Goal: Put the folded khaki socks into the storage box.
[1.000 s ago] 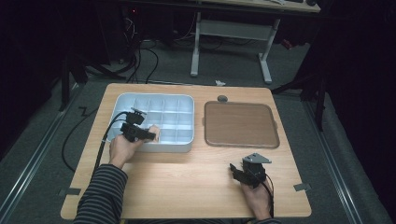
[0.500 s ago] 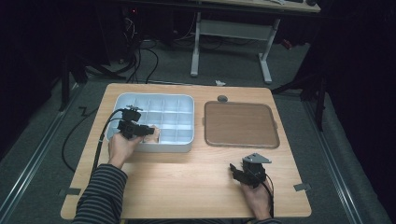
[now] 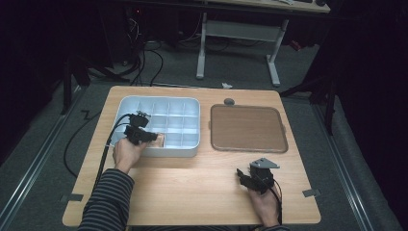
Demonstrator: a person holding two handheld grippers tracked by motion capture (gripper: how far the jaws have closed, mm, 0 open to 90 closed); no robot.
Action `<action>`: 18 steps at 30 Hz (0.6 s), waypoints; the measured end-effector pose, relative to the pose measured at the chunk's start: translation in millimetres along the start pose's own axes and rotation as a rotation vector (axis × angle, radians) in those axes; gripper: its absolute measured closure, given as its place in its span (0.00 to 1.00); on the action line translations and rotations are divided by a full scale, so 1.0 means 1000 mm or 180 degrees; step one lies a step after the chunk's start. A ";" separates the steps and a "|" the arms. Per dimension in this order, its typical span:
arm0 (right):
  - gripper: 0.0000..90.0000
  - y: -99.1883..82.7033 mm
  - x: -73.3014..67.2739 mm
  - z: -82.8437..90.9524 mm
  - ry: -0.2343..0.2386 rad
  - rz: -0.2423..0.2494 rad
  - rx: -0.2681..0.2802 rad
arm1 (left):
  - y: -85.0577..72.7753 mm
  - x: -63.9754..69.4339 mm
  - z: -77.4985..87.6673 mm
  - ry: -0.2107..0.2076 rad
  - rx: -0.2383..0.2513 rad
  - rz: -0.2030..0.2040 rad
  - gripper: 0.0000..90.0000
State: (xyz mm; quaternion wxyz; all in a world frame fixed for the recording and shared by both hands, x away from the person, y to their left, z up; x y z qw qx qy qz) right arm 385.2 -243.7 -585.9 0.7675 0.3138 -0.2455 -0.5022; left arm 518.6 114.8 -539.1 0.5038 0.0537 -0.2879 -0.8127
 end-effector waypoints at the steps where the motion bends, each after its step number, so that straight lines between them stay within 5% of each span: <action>1: 0.45 0.000 0.000 0.000 -0.0002 -0.0008 -0.0001 | 0.000 0.000 0.000 0.0000 0.0000 0.0000 0.93; 10: 0.45 0.000 0.000 0.000 0.0000 -0.0007 -0.0002 | 0.000 0.001 -0.001 -0.0008 -0.0008 0.0018 0.91; 18: 0.45 0.000 0.000 0.000 0.0006 -0.0006 -0.0004 | 0.000 0.007 0.007 -0.0054 0.0125 -0.0020 0.75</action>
Point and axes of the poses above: each handheld gripper's, and its own axes: z roughly backward along the jaws, y roughly out of its top, x roughly to its right, the point moved 8 cm from there along -z, roughly forward along the jaws, and after that the axes turned 3 degrees about z, right-handed, at the moved point
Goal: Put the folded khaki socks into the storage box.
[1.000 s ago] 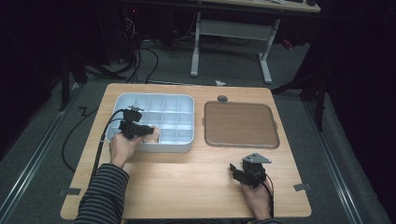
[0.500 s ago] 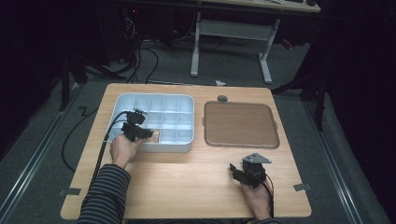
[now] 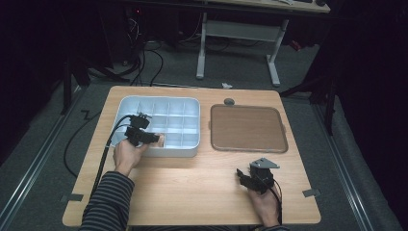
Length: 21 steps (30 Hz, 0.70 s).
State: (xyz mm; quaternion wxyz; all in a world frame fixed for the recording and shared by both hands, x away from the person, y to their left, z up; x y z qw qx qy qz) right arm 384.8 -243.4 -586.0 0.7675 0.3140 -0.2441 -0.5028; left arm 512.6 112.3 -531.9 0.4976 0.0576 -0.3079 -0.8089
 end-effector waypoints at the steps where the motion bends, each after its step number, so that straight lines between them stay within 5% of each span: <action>1: 0.45 0.000 0.000 0.000 0.0001 0.0001 0.0001 | 0.000 0.000 0.001 0.0003 0.0021 0.0009 0.74; 12: 0.45 0.000 0.000 0.000 0.0000 0.0000 0.0001 | 0.005 0.002 0.022 -0.0043 0.0286 -0.0031 0.59; 21: 0.45 0.000 0.000 0.000 0.0001 0.0000 0.0002 | 0.002 0.003 0.039 -0.0053 0.0498 -0.0024 0.57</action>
Point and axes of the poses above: each handheld gripper's, and its own axes: z roughly backward along the jaws, y roughly out of its top, x roughly to its right, the point moved 8 cm from there along -z, roughly forward along the jaws, and after that the axes turned 3 degrees about z, right-handed, at the moved point
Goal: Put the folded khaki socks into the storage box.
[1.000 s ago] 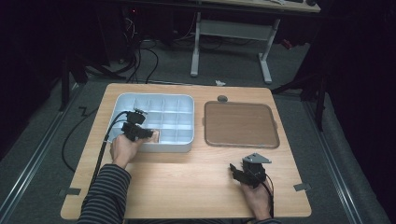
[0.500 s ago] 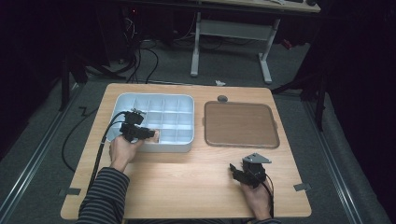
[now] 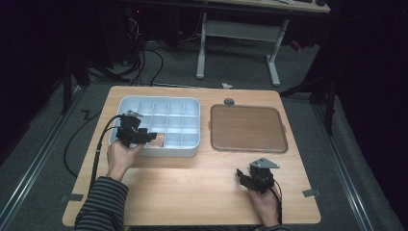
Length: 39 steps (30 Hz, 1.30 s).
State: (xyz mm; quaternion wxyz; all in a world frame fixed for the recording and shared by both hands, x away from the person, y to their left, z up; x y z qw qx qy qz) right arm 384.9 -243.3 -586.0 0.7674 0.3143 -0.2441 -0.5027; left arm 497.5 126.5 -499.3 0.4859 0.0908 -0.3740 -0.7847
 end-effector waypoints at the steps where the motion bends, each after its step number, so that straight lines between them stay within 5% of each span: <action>1: 0.45 0.000 0.000 0.000 -0.0001 0.0000 -0.0001 | 0.000 0.001 0.002 0.0004 0.0014 -0.0019 0.57; 18: 0.45 0.000 0.000 0.000 0.0001 0.0000 0.0000 | -0.007 0.018 0.035 -0.0098 0.0321 -0.0104 0.57; 39: 0.45 0.000 0.000 0.000 0.0001 0.0001 -0.0001 | -0.018 0.036 0.057 -0.0154 0.0450 -0.0214 0.57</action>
Point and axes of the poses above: each handheld gripper's, and its own axes: z roughly backward along the jaws, y roughly out of its top, x roughly to its right, the point moved 8 cm from there along -z, roughly forward along the jaws, and after that the axes turned 3 degrees about z, right-handed, at the moved point
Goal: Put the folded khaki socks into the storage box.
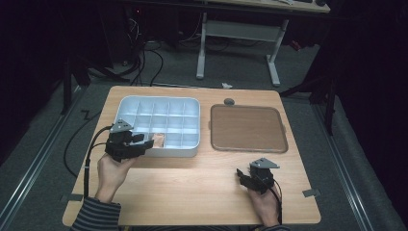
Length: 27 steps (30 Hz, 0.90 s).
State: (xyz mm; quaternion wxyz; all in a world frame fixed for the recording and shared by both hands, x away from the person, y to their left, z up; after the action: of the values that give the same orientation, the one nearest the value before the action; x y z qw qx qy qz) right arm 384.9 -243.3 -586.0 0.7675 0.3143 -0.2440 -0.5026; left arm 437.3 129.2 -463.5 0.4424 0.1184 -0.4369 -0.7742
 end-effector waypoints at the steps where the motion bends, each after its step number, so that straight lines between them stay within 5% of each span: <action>1: 0.45 0.000 0.000 0.000 0.0000 0.0001 0.0000 | 0.000 0.001 0.001 -0.0011 0.0006 0.0004 0.57; 27: 0.45 0.000 0.000 0.000 0.0000 -0.0001 0.0000 | -0.016 0.019 0.018 -0.0099 0.0132 -0.0048 0.58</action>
State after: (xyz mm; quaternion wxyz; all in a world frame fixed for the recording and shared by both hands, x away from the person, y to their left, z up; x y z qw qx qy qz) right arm 384.9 -243.3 -586.0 0.7675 0.3142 -0.2439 -0.5027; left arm 406.4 128.5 -461.6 0.4272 0.1188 -0.4588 -0.7700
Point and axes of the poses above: each handheld gripper's, and its own axes: z roughly backward along the jaws, y roughly out of its top, x roughly to its right, the point moved 8 cm from there along -z, roughly forward along the jaws, and after that the axes turned 3 degrees about z, right-handed, at the moved point
